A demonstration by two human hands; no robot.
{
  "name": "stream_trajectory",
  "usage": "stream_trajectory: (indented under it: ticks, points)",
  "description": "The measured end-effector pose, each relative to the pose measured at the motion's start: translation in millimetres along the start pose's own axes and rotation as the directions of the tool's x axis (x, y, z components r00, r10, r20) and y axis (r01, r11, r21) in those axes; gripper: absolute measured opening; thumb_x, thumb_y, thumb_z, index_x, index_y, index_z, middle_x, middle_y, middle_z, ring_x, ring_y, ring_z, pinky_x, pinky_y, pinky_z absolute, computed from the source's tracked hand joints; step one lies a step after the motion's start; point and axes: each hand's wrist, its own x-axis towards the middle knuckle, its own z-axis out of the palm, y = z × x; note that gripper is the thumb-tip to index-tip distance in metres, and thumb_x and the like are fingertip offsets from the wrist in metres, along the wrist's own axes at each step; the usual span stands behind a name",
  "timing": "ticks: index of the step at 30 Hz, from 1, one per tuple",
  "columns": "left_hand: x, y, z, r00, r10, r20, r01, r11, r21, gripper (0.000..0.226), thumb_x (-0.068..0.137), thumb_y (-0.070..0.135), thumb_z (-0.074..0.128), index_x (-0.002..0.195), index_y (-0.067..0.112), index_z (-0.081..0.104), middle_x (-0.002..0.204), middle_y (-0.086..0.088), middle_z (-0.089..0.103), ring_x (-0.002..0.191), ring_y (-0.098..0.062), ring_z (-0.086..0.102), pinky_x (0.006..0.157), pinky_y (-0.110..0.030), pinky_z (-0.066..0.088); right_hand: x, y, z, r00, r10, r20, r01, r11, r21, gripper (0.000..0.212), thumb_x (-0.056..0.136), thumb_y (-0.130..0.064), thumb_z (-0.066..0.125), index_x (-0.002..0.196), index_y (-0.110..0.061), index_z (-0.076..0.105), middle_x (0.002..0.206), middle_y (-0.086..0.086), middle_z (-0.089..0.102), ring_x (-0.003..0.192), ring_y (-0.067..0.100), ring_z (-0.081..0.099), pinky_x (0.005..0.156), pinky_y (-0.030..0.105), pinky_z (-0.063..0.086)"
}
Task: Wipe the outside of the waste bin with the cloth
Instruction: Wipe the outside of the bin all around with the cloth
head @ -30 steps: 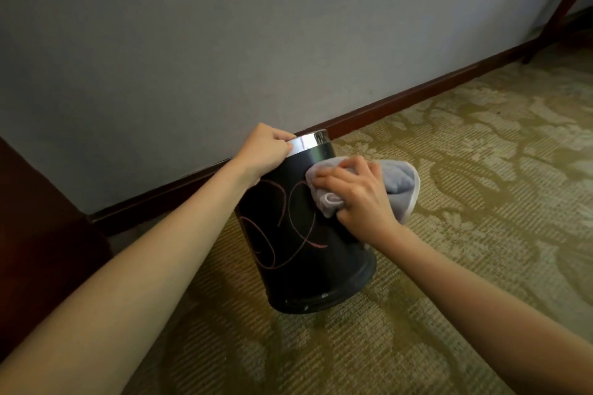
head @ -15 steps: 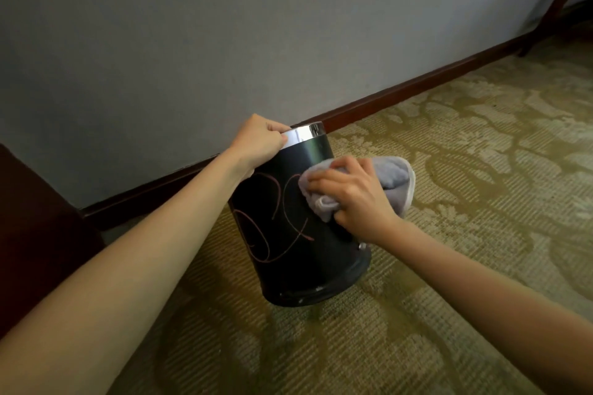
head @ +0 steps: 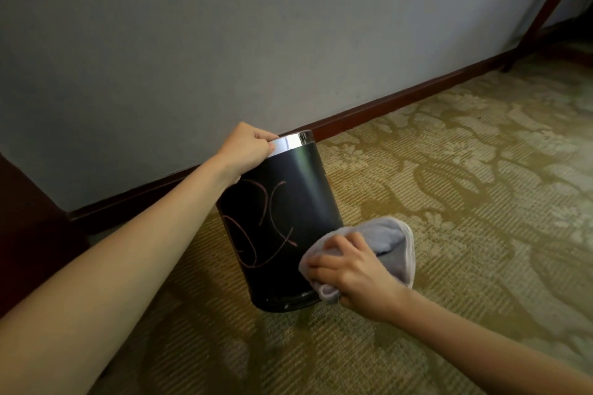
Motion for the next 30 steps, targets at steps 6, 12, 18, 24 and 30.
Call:
stream_trajectory:
  ticks: [6,12,18,24,30]
  points:
    - [-12.0,11.3,12.8,1.0,0.014,-0.017,-0.014,1.0,0.013,0.035,0.076,-0.001,0.05,0.089,0.017,0.077,0.08,-0.002,0.073,0.083,-0.019,0.066,0.078,-0.033,0.054,70.7,29.3,-47.7,0.92,0.287,-0.267,-0.274,0.958,0.084,0.034,0.071,-0.019,0.054,0.099,-0.019,0.074,0.112,-0.009,0.068,0.098,0.031,0.054,0.075,0.045,0.04]
    - [-17.4,13.4,13.6,0.999,0.045,0.008,-0.045,0.996,0.08,0.036,0.075,0.001,0.05,0.086,0.022,0.077,0.072,0.007,0.069,0.076,-0.011,0.06,0.062,-0.018,0.045,48.8,13.7,-24.1,0.917,0.249,-0.311,-0.243,0.968,0.059,0.042,0.061,-0.01,0.078,0.101,-0.019,0.074,0.114,-0.008,0.067,0.099,0.033,0.055,0.074,0.043,0.041]
    - [-19.2,12.9,5.8,0.999,0.021,0.037,-0.023,0.999,0.04,0.038,0.074,0.003,0.049,0.089,0.024,0.077,0.078,0.011,0.07,0.083,-0.013,0.063,0.06,-0.02,0.046,-28.8,-16.0,21.6,0.997,0.049,-0.052,-0.046,0.998,0.052,0.034,0.074,-0.024,0.072,0.108,-0.026,0.068,0.116,-0.015,0.063,0.096,0.022,0.052,0.069,0.042,0.045]
    - [-26.2,13.3,17.7,0.998,0.068,0.003,-0.068,0.997,0.047,0.035,0.078,0.002,0.05,0.086,0.022,0.077,0.072,0.013,0.07,0.076,-0.006,0.062,0.06,-0.019,0.049,24.2,9.7,-24.8,0.962,0.212,-0.173,-0.2,0.976,0.084,0.038,0.065,-0.013,0.07,0.103,-0.02,0.072,0.115,-0.008,0.067,0.098,0.031,0.057,0.075,0.045,0.043]
    - [-29.5,13.5,17.8,0.998,0.061,0.006,-0.061,0.997,0.045,0.03,0.08,0.005,0.053,0.089,0.022,0.076,0.072,0.017,0.065,0.073,0.0,0.058,0.057,-0.017,0.047,66.4,34.4,-51.9,0.89,0.361,-0.278,-0.317,0.929,0.192,0.046,0.067,0.004,0.066,0.108,-0.018,0.071,0.118,-0.007,0.065,0.108,0.028,0.052,0.088,0.046,0.037]
